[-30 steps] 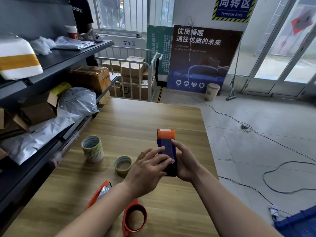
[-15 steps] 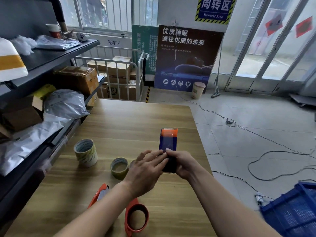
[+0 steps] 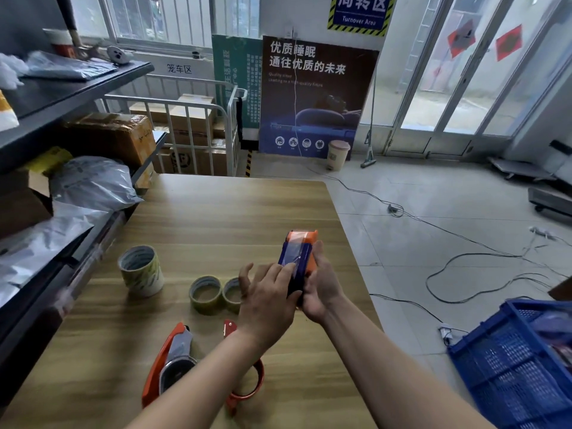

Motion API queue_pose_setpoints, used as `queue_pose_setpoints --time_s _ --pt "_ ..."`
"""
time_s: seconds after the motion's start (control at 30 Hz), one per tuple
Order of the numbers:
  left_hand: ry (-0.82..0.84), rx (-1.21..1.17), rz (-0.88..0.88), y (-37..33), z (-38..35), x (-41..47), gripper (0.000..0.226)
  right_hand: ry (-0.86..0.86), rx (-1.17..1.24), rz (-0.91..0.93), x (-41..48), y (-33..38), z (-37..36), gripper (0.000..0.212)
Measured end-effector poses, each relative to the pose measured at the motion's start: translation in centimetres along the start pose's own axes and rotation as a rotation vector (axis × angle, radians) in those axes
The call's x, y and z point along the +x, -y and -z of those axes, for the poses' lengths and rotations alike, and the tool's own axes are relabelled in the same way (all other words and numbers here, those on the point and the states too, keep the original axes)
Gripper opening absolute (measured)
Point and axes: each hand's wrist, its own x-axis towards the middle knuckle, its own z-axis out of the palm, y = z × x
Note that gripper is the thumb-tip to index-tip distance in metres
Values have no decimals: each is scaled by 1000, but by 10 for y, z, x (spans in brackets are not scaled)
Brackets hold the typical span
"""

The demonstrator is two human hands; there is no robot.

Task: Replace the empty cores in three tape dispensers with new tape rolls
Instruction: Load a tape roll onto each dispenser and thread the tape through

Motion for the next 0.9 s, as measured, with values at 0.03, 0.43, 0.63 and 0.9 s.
queue_pose_setpoints --time_s 0.03,0.43,0.63,0.9 --pt "9 -12 23 -4 0 -2 36 9 8 14 -4 0 2 86" --pt "1 -370 441 -80 1 -32 26 126 -155 86 -73 -10 49 84" --pt "-62 -494 613 -109 -3 -65 12 150 -206 26 -105 -25 71 76" --pt "-27 -566 842 -121 0 -95 5 198 -642 -2 -145 -35 70 41"
